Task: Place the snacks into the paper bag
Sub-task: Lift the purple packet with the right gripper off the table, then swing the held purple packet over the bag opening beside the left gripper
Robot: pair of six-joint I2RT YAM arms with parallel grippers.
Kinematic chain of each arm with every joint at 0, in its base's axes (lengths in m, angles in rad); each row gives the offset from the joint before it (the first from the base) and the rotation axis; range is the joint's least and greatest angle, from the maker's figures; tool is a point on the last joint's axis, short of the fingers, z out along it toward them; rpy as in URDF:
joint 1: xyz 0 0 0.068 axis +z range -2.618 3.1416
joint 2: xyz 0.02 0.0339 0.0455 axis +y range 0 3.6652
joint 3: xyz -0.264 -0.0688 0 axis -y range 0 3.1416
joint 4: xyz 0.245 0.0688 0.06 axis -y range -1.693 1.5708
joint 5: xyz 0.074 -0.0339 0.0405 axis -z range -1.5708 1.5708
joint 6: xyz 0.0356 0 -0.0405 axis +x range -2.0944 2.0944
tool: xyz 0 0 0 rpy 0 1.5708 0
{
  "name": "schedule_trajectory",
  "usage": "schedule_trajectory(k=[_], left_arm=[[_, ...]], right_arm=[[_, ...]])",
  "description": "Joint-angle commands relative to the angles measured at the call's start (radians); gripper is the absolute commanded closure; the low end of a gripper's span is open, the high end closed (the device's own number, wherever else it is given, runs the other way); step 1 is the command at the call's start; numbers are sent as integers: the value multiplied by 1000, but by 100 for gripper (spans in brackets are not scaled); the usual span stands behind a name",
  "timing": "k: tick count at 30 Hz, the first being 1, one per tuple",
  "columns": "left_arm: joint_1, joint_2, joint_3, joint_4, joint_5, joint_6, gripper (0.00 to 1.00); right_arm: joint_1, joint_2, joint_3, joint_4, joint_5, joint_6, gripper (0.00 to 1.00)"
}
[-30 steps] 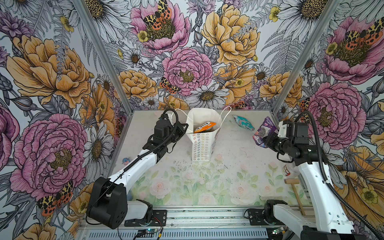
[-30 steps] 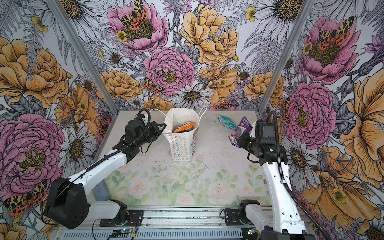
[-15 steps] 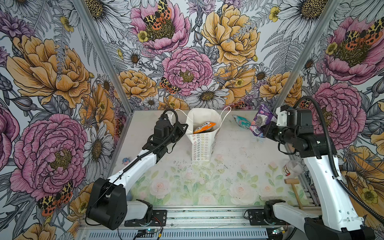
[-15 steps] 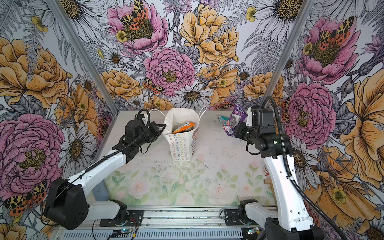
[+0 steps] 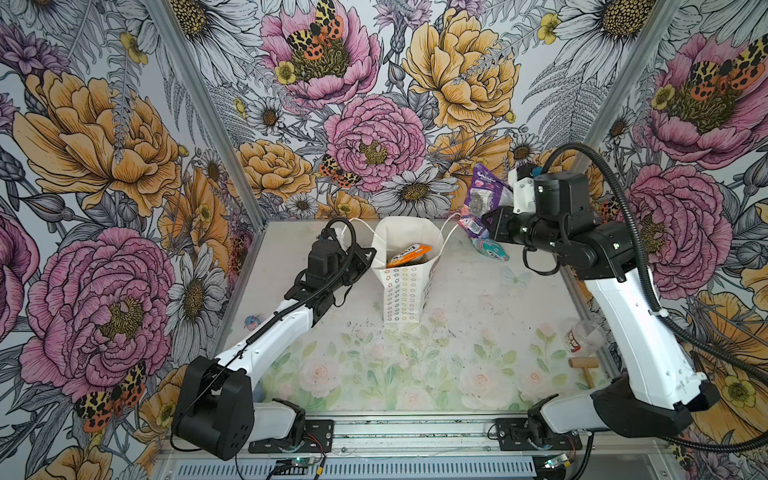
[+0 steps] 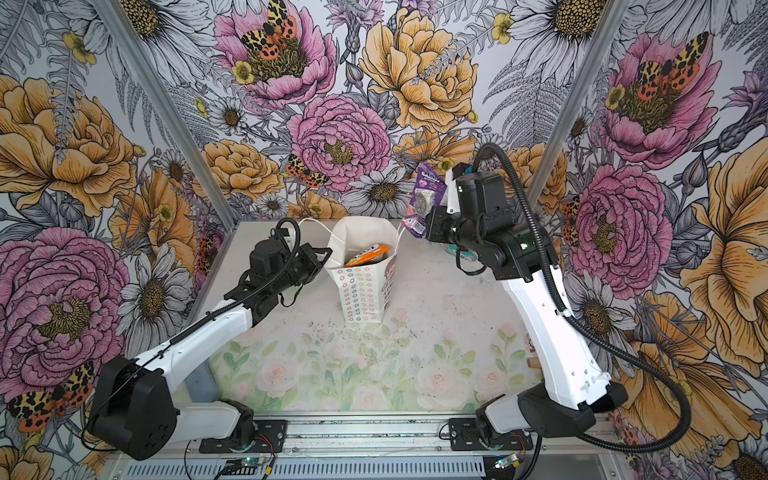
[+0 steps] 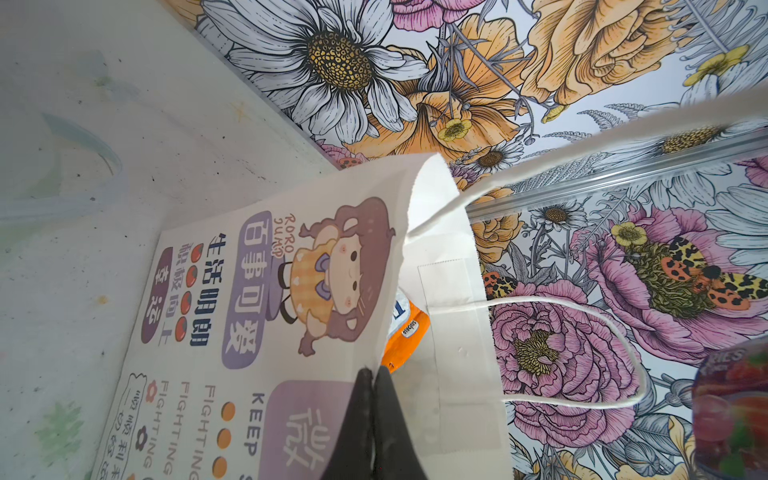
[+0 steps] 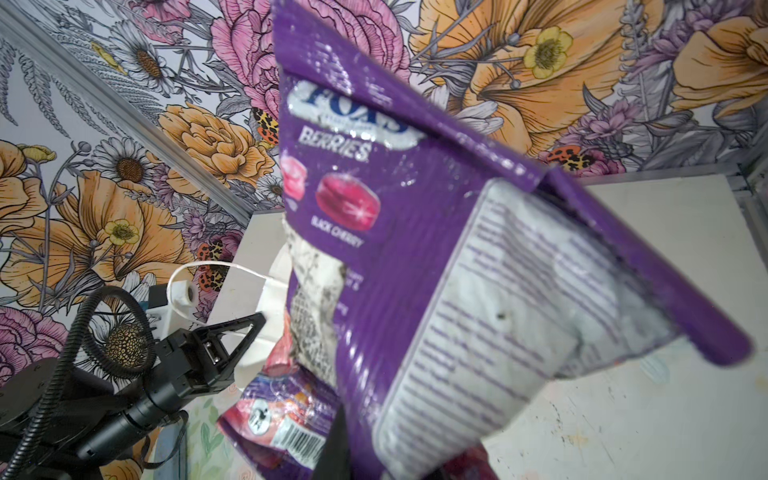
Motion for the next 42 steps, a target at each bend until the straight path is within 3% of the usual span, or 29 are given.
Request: schedule_trajectory(k=[1, 9, 15, 42], left_arm=[[8, -24, -2, 3, -9, 2, 100], [7, -26, -4, 5, -10, 2, 100], [5, -26, -5, 5, -10, 1, 100], [-2, -27, -8, 16, -9, -3, 100]], right_arm=[[49, 64, 110, 29, 45, -31, 100], [154, 252, 329, 10, 72, -52, 100], [191, 351, 381, 12, 70, -37, 100], [267, 425, 194, 6, 140, 28, 100]])
